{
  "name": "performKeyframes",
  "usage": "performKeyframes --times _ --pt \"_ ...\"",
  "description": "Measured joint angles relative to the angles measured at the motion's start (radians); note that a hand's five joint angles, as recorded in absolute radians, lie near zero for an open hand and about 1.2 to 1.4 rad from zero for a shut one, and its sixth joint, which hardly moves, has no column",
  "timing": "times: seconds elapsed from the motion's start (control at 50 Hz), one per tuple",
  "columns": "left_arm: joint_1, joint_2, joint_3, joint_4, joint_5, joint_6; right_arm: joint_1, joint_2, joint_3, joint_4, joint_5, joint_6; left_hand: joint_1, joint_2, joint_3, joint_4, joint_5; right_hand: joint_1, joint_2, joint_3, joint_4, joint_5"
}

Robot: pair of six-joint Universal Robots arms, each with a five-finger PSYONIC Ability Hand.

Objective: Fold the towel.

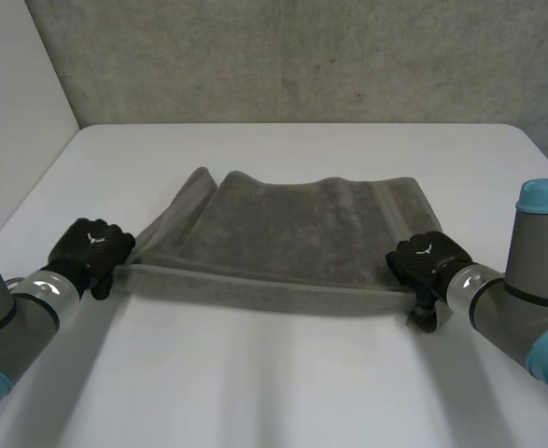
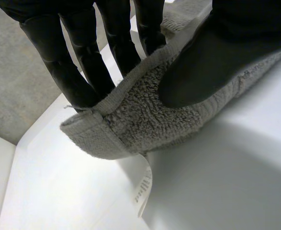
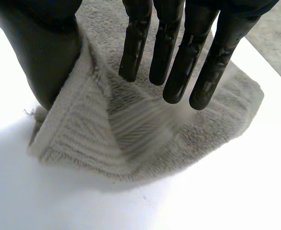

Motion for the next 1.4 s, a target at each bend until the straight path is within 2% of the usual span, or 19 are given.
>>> performKeyframes --times 0.16,0.2,0.24,0.28,0.48,0.68,0.76,0.84,0.92,1.0,1.16,1.24,1.32,1.4 --pt "0.014 0.021 -0.002 0.001 -0.002 -0.012 -0.04 -0.076 0.069 -0.044 0.023 -0.016 0.0 0.0 0.0 0.0 0.0 0.024 0.011 0.012 0.021 0.056" --pt "0.013 0.026 -0.002 0.001 -0.002 -0.019 -0.053 -0.085 0.079 -0.05 0.023 -0.018 0.0 0.0 0.0 0.0 0.0 0.186 0.175 0.174 0.183 0.212" --pt "0.011 0.034 -0.002 0.001 -0.002 -0.029 -0.065 -0.089 0.082 -0.052 0.023 -0.02 0.0 0.0 0.0 0.0 0.0 0.506 0.501 0.489 0.487 0.517" --pt "0.009 0.044 -0.001 0.0 -0.002 -0.04 -0.075 -0.094 0.082 -0.051 0.021 -0.024 0.0 0.0 0.0 0.0 0.0 0.623 0.607 0.602 0.614 0.647" --pt "0.008 0.145 0.003 -0.001 -0.004 -0.125 -0.098 -0.226 0.078 -0.045 0.009 -0.074 0.0 0.0 0.001 0.0 0.0 0.624 0.611 0.622 0.632 0.659" --pt "0.021 0.385 0.036 -0.007 -0.005 -0.292 -0.113 -0.497 0.042 -0.035 -0.014 -0.127 0.0 0.004 0.002 0.0 0.0 0.624 0.611 0.623 0.632 0.659" --pt "0.024 0.458 0.07 -0.031 -0.004 -0.334 -0.122 -0.563 -0.022 0.021 -0.045 -0.135 0.0 0.009 0.002 0.0 0.0 0.624 0.615 0.624 0.632 0.659" --pt "0.023 0.496 0.111 -0.065 -0.004 -0.356 -0.137 -0.585 -0.121 0.146 -0.084 -0.14 0.0 0.009 0.002 0.0 0.0 0.624 0.615 0.624 0.633 0.661" --pt "0.015 0.484 0.154 -0.097 -0.012 -0.36 -0.168 -0.534 -0.232 0.311 -0.116 -0.145 0.0 0.009 0.002 0.0 0.0 0.624 0.615 0.624 0.633 0.661" --pt "-0.003 0.418 0.204 -0.123 -0.03 -0.357 -0.193 -0.426 -0.342 0.451 -0.135 -0.164 0.0 0.009 0.002 0.0 0.0 0.624 0.615 0.625 0.632 0.661" --pt "-0.084 0.127 0.394 -0.182 -0.107 -0.318 -0.147 -0.171 -0.516 0.507 -0.097 -0.258 0.0 0.014 0.004 0.0 0.0 0.624 0.615 0.627 0.633 0.661" --pt "-0.112 -0.016 0.527 -0.218 -0.138 -0.28 -0.101 -0.068 -0.595 0.462 -0.056 -0.292 0.0 0.014 0.004 0.0 0.0 0.624 0.615 0.627 0.633 0.661" --pt "-0.141 -0.129 0.677 -0.242 -0.157 -0.246 -0.051 0.017 -0.679 0.34 -0.009 -0.309 0.0 0.014 0.005 0.0 0.0 0.624 0.615 0.627 0.633 0.661" --pt "-0.163 -0.16 0.804 -0.204 -0.17 -0.257 -0.019 0.042 -0.711 0.077 0.026 -0.3 0.0 0.014 0.005 0.0 0.0 0.624 0.615 0.627 0.633 0.661"
